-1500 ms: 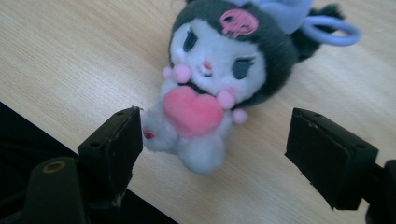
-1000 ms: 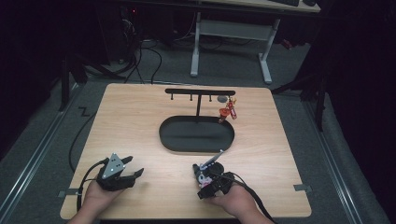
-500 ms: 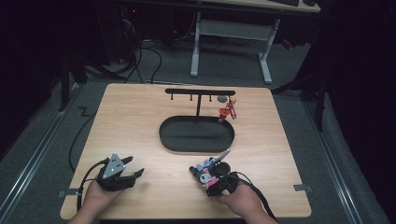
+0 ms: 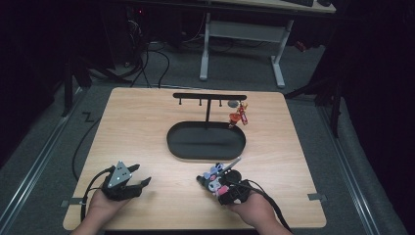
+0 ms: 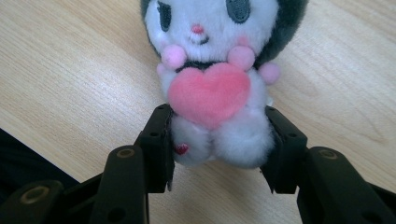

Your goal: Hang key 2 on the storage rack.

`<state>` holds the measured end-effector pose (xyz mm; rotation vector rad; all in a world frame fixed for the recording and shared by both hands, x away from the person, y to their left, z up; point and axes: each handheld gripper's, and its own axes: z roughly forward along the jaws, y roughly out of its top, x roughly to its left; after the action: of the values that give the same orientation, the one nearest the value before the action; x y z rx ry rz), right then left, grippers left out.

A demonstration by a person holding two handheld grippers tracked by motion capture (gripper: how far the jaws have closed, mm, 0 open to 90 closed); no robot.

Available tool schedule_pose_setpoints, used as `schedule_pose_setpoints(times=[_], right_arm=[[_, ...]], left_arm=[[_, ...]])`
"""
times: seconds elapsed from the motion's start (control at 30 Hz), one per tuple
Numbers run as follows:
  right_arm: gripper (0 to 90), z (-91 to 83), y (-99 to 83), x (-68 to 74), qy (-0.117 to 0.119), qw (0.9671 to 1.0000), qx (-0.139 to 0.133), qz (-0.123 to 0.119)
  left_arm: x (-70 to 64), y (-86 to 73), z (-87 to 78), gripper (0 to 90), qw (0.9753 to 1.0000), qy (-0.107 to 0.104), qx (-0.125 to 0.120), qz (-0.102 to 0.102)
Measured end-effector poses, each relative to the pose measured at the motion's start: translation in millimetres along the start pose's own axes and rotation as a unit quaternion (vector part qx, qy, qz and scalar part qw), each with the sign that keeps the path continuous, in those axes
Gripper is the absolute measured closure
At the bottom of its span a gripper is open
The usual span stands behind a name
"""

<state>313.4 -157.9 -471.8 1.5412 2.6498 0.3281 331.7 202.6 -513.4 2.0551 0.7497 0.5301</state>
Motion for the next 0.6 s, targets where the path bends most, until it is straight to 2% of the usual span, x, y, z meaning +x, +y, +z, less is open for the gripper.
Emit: schedule_pose_setpoints(times=[0.33, 0.37, 0.5, 0.53, 0.57, 0.6], right_arm=[[52.5, -20.1, 3.8, -11.0, 0.004, 0.9997, -0.017, 0.014], [52.5, -22.3, 4.1, -11.6, 0.008, 0.9996, -0.017, 0.022], [52.4, -28.3, 5.5, -16.3, 0.008, 0.9994, -0.020, 0.028], [52.4, -30.0, 5.8, -16.2, 0.006, 0.9991, -0.017, 0.039], [52.4, -31.1, 6.4, -18.3, 0.006, 0.9993, -0.019, 0.033], [52.4, -32.8, 7.0, -18.9, 0.005, 0.9992, -0.017, 0.036]], left_arm=[[-0.3, 0.0, 0.6, 36.2, 1.0000, -0.002, 0.002, 0.001], [-0.4, 0.0, 0.6, 36.2, 1.0000, -0.002, 0.002, 0.001], [-0.5, -0.1, 0.9, 36.2, 1.0000, -0.002, 0.002, 0.002], [-0.4, -0.1, 0.8, 36.2, 1.0000, -0.003, 0.003, 0.002], [-0.5, -0.1, 0.9, 36.2, 1.0000, -0.003, 0.002, 0.002], [-0.5, -0.2, 1.0, 36.2, 1.0000, -0.003, 0.003, 0.002]])
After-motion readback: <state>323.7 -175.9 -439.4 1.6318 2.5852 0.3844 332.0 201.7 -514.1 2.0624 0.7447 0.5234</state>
